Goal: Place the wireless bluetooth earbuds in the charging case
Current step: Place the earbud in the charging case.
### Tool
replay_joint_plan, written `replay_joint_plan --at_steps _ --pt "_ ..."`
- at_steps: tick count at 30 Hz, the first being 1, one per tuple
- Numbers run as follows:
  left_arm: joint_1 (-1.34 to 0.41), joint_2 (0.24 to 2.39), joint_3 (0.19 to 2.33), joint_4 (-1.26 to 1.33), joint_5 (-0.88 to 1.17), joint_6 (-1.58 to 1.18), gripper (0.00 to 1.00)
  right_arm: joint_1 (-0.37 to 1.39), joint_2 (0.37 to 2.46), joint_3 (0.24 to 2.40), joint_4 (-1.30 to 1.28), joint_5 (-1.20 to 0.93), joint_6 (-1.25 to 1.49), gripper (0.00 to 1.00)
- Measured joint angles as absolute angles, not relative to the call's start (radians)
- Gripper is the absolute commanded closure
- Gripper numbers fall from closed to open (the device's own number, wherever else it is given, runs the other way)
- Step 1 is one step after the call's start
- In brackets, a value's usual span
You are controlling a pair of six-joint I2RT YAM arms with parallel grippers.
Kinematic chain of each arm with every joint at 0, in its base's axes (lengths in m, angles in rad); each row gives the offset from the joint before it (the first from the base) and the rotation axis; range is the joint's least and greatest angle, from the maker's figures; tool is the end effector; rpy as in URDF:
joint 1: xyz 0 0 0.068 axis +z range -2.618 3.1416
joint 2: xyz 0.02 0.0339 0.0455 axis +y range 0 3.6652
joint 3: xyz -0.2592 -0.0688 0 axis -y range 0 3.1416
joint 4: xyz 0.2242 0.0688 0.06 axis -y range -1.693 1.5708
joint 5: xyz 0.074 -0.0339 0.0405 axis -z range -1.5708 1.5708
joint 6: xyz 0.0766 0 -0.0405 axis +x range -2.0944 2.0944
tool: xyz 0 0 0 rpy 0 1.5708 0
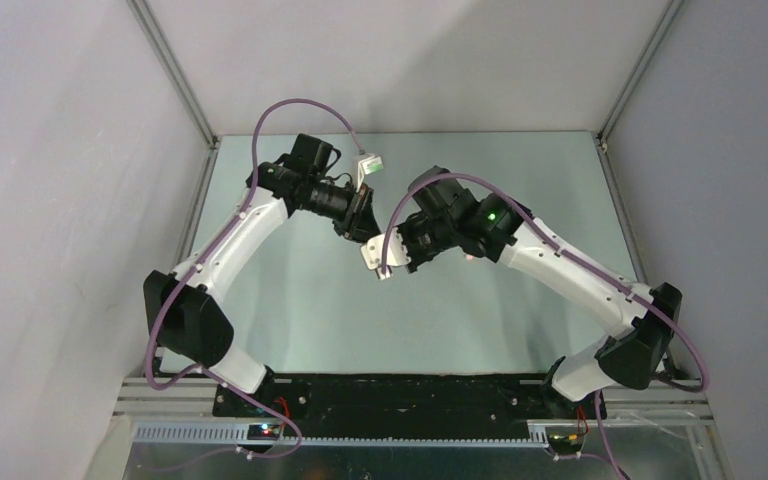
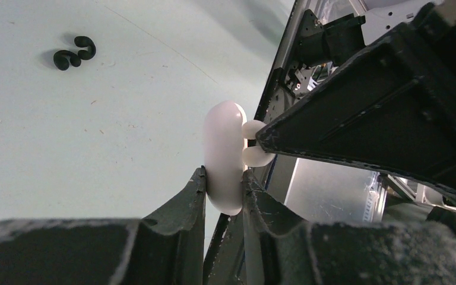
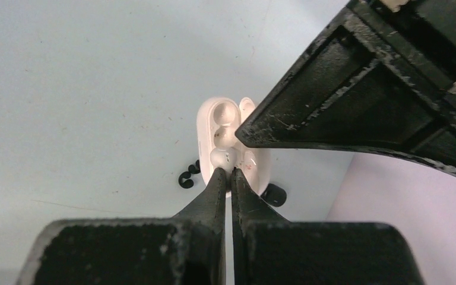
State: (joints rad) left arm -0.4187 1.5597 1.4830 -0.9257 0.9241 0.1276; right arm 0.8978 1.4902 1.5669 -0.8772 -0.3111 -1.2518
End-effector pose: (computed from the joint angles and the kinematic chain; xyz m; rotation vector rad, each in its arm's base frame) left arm 0.2583 -0.1819 0.3141 0.9917 2.2351 -1.2948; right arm 0.1814 0.2651 0.3434 -2.1163 0.9770 0.1930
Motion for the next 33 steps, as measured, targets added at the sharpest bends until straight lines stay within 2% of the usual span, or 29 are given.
replay_joint_plan --at_steps 33 --pt "-0.418 1.560 1.481 -0.923 0.898 0.131 1.00 0.902 1.507 1.518 -0.822 -0.225 -1.269 1.00"
